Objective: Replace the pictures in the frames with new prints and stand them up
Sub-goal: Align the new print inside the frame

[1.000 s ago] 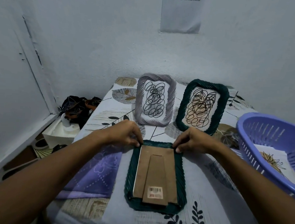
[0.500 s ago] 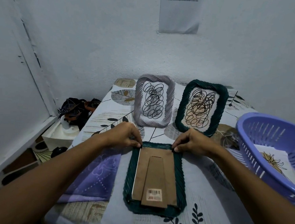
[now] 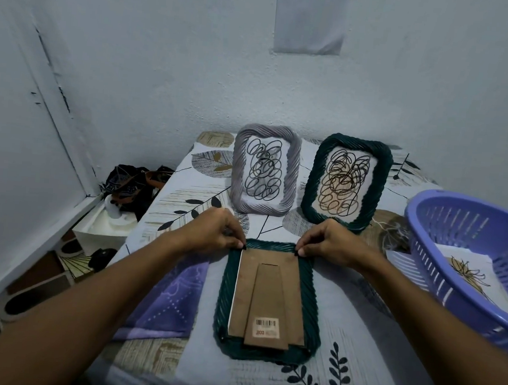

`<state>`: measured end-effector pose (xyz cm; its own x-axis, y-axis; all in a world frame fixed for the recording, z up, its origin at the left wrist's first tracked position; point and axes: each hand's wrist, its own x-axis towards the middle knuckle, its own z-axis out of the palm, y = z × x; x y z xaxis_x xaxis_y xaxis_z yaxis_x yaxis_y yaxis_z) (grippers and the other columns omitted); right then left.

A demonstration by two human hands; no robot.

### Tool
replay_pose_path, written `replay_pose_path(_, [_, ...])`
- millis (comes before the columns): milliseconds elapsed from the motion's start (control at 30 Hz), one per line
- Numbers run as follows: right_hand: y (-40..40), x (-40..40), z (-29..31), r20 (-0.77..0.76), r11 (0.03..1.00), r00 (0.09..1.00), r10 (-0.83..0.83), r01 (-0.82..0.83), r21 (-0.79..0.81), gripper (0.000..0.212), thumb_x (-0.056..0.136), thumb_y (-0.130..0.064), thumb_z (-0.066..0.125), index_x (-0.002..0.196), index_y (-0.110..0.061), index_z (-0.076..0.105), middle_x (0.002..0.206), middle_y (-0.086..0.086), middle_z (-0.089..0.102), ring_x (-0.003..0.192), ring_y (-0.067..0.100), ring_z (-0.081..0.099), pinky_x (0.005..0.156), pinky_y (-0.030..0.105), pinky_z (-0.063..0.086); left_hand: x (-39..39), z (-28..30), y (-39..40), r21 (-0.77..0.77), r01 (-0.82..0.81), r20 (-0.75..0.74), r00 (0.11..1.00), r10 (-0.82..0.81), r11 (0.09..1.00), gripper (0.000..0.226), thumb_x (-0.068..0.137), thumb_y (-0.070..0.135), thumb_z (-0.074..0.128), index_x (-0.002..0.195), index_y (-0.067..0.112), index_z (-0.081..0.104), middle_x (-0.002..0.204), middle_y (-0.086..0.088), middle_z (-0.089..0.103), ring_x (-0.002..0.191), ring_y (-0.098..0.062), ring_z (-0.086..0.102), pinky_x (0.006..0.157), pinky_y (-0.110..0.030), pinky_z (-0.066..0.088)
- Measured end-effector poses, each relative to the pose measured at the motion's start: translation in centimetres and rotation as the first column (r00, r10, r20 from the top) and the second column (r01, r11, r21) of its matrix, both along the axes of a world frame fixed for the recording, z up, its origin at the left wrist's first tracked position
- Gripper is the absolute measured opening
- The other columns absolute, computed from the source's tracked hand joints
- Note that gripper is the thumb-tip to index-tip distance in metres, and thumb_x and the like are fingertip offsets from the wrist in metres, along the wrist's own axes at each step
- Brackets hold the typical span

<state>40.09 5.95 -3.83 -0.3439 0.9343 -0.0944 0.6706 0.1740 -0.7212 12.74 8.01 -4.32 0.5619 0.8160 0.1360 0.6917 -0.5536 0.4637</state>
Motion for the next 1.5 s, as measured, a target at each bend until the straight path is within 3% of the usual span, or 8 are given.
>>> replay_pose_path(67, [-0.2, -0.1, -0.1, 0.002, 1.0, 1.0, -0.02, 0.02, 0.019, 0.01, 0.082, -0.006, 0.07, 0.087, -0.013, 0.076, 0.084, 0.0, 0.073, 0.082, 0.011, 0.065, 0.075, 0.022, 0.052, 0.1, 0.0, -0.2, 0.025, -0.019, -0.012, 1.0, 0.019, 0.999, 0.01, 0.079, 0.02, 0.078, 0.089, 0.021, 0.079, 0.085, 0.008, 0.072, 0.08, -0.001, 0.054, 0.07, -0.005, 0.036])
replay_pose_path(200, [-1.7, -0.9, 0.0, 0.095, 0.985, 0.991, -0.091, 0.076, 0.154, 0.013, 0.085, -0.008, 0.068, 0.094, -0.014, 0.075, 0.089, -0.001, 0.071, 0.083, 0.007, 0.063, 0.068, 0.012, 0.045, 0.0, -0.7, -1.8, 0.182, -0.109, -0.056, 0.991, 0.121, 0.977, 0.012, 0.082, 0.03, 0.073, 0.094, 0.028, 0.076, 0.094, 0.013, 0.065, 0.092, -0.008, 0.042, 0.086, -0.036, 0.038])
replay_pose_path(333, [-4.7, -1.7, -0.1, 0.119, 0.96, 0.984, -0.13, 0.095, 0.263, 0.021, 0.085, -0.011, 0.068, 0.106, -0.014, 0.071, 0.1, -0.003, 0.063, 0.084, 0.005, 0.055, 0.069, 0.012, 0.042, -0.2, -1.2, -5.4, 0.182, -0.189, 0.076, 0.981, 0.178, 0.965, 0.027, 0.077, 0.039, 0.06, 0.092, 0.024, 0.076, 0.092, 0.006, 0.068, 0.092, -0.015, 0.048, 0.086, -0.045, 0.043])
replay_pose_path(467, [-9.2, -2.4, -0.4, 0.079, 0.938, 0.976, -0.201, 0.168, 0.303, 0.019, 0.084, -0.019, 0.07, 0.102, -0.016, 0.07, 0.105, 0.001, 0.058, 0.093, 0.013, 0.055, 0.082, 0.027, 0.049, -0.2, -1.4, -10.3, 0.198, -0.277, 0.173, 0.954, 0.245, 0.94, 0.033, 0.074, 0.05, 0.054, 0.085, 0.027, 0.075, 0.086, 0.01, 0.068, 0.086, -0.014, 0.051, 0.082, -0.045, 0.045])
replay_pose_path(767, [-18.0, -3.1, -2.7, 0.044, 0.9, 0.95, -0.308, 0.276, 0.338, 0.016, 0.085, -0.024, 0.067, 0.097, -0.016, 0.073, 0.1, 0.001, 0.058, 0.091, 0.016, 0.054, 0.074, 0.025, 0.037, 0.7, -2.6, -20.6, 0.121, -0.416, 0.275, 0.886, 0.373, 0.901, 0.033, 0.069, 0.044, 0.07, 0.088, 0.017, 0.076, 0.074, 0.003, 0.059, 0.066, -0.013, 0.053, 0.061, -0.026, 0.041])
replay_pose_path(933, [-19.4, -4.0, -3.6, 0.014, 0.874, 0.925, -0.379, 0.353, 0.334, 0.028, 0.082, -0.029, 0.071, 0.103, -0.01, 0.071, 0.104, 0.008, 0.064, 0.101, 0.025, 0.057, 0.083, 0.034, 0.047, 1.1, -3.3, -21.7, 0.05, -0.499, 0.286, 0.837, 0.466, 0.865, 0.055, 0.068, 0.052, 0.066, 0.107, 0.013, 0.072, 0.081, -0.001, 0.063, 0.076, -0.024, 0.061, 0.068, -0.035, 0.049])
replay_pose_path(1133, [-20.0, -4.9, -4.0, -0.101, 0.84, 0.884, -0.456, 0.465, 0.28, 0.04, 0.073, -0.03, 0.08, 0.103, -0.006, 0.069, 0.103, 0.01, 0.066, 0.1, 0.025, 0.059, 0.084, 0.042, 0.051, 1.7, -3.5, -21.9, 0.067, -0.546, 0.33, 0.802, 0.498, 0.835, 0.037, 0.077, 0.041, 0.077, 0.103, 0.016, 0.074, 0.084, -0.002, 0.065, 0.079, -0.023, 0.064, 0.067, -0.033, 0.049])
replay_pose_path(1500, [-19.5, -5.1, -4.3, -0.265, 0.821, 0.809, -0.525, 0.563, 0.094, 0.041, 0.066, -0.013, 0.085, 0.101, 0.0, 0.068, 0.094, 0.012, 0.07, 0.061, 0.02, 0.07, 0.063, 0.042, 0.06, 3.0, -3.4, -21.5, -0.179, -0.639, 0.38, 0.656, 0.652, 0.748, 0.046, 0.068, 0.042, 0.084, 0.106, 0.019, 0.074, 0.078, 0.008, 0.067, 0.082, -0.017, 0.066, 0.072, -0.031, 0.052])
